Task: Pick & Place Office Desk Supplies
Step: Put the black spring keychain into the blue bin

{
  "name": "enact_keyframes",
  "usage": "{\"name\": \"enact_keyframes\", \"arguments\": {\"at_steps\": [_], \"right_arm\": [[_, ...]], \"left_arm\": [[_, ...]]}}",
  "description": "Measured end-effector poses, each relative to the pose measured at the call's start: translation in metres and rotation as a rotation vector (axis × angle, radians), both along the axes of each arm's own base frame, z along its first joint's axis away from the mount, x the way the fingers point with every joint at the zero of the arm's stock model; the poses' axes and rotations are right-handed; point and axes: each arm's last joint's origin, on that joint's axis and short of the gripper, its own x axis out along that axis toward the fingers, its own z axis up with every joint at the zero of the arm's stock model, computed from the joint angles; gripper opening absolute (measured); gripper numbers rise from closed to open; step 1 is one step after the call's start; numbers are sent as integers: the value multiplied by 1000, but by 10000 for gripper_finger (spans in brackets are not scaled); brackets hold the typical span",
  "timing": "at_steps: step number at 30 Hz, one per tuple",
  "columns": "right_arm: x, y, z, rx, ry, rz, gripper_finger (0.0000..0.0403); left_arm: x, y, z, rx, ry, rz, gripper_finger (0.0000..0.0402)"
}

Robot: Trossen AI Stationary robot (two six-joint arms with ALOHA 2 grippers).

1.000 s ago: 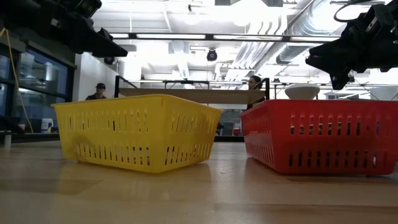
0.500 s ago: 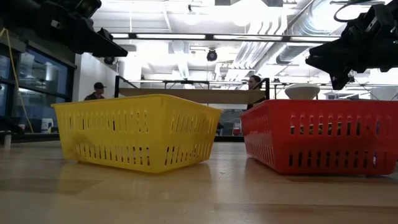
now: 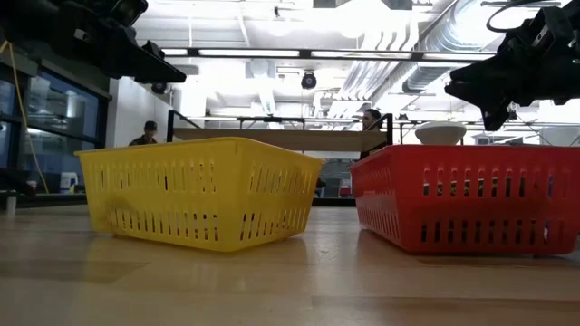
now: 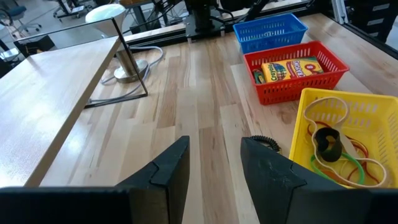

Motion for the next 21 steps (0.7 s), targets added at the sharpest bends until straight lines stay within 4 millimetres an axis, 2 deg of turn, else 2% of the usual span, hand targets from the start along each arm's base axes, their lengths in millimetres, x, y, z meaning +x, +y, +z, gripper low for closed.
{"name": "enact_keyframes", "arguments": {"at_steps": [14,21], "right_arm": [[0,-1,1,0,-10,-18,118],[0,-1,1,0,-12,-18,118]], "left_arm": [[2,0,-3,-13,25,8,137],[19,1,-15,-54,135,42,137]]}}
